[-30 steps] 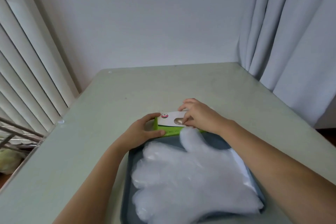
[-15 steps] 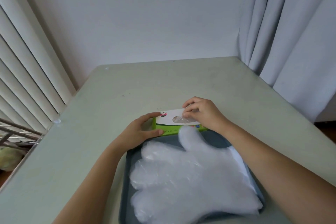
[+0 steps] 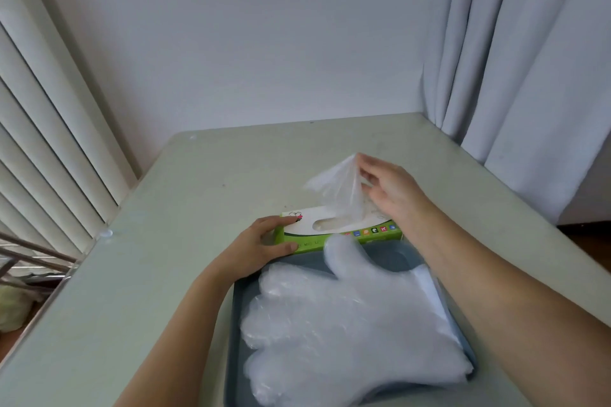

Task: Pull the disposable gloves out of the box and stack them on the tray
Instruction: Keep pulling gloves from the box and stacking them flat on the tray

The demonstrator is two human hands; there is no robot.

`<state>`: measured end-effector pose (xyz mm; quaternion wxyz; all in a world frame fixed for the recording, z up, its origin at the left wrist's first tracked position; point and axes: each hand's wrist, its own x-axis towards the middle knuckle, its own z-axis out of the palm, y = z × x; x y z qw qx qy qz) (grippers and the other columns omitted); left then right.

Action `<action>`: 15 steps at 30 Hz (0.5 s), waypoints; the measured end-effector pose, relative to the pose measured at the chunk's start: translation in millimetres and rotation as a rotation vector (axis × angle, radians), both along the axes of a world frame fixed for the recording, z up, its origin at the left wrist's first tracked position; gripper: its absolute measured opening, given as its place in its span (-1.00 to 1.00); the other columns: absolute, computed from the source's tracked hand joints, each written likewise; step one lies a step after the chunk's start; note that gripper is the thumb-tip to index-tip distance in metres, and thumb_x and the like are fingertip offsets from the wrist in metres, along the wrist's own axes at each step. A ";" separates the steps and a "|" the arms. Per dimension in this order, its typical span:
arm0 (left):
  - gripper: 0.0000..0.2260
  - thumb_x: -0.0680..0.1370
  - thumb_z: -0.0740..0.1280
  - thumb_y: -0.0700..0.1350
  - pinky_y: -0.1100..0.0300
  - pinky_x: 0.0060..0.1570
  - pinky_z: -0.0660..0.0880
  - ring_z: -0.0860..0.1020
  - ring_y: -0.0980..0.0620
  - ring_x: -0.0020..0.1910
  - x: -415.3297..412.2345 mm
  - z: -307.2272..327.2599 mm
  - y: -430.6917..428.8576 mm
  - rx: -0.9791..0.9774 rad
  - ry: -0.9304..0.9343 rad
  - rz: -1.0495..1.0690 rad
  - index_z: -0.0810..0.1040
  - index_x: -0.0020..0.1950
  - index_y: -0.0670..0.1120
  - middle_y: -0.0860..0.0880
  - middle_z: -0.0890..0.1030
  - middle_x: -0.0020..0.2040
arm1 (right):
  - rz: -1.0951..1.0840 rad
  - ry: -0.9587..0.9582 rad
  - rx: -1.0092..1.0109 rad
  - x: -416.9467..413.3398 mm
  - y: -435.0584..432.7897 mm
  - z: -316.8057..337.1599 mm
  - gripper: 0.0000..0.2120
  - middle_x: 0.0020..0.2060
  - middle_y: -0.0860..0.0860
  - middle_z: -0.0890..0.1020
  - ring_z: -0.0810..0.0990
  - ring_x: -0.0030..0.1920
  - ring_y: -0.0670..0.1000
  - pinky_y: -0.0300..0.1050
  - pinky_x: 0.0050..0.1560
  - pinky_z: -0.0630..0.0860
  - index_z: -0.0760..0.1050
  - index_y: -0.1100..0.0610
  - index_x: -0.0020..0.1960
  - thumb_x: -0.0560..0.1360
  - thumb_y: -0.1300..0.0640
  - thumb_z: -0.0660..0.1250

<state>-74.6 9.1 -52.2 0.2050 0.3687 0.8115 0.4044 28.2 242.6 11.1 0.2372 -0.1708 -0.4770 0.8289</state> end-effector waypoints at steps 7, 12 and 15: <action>-0.58 0.50 0.44 -0.03 0.36 0.27 0.23 0.37 0.17 0.34 6.1 11.2 0.1 -0.033 -0.031 -0.026 0.49 0.32 0.22 0.15 0.42 0.37 | 0.101 0.210 -0.074 30.0 -11.6 64.4 -0.88 -0.26 0.03 0.68 0.67 -0.22 -0.05 -0.21 -0.09 0.62 0.59 0.19 -0.12 0.48 0.18 0.30; -0.69 0.54 0.33 0.11 0.31 0.30 0.22 0.38 0.21 0.36 25.2 45.7 0.5 0.109 -0.017 0.028 0.53 0.28 0.15 0.19 0.51 0.26 | 0.097 0.051 -0.116 59.5 -41.6 71.7 -0.76 -0.34 0.02 0.68 0.67 -0.33 -0.09 -0.26 -0.32 0.59 0.63 0.20 -0.23 0.55 0.23 0.27; -0.41 0.51 0.15 0.37 0.12 0.42 0.25 0.41 0.17 0.37 50.1 67.3 -3.6 0.350 -0.116 -0.078 0.49 0.37 0.03 0.13 0.52 0.33 | 0.122 0.005 -0.161 73.8 -59.6 65.0 -0.88 -0.30 0.05 0.68 0.68 -0.31 -0.04 -0.20 -0.33 0.61 0.63 0.23 -0.20 0.45 0.23 0.35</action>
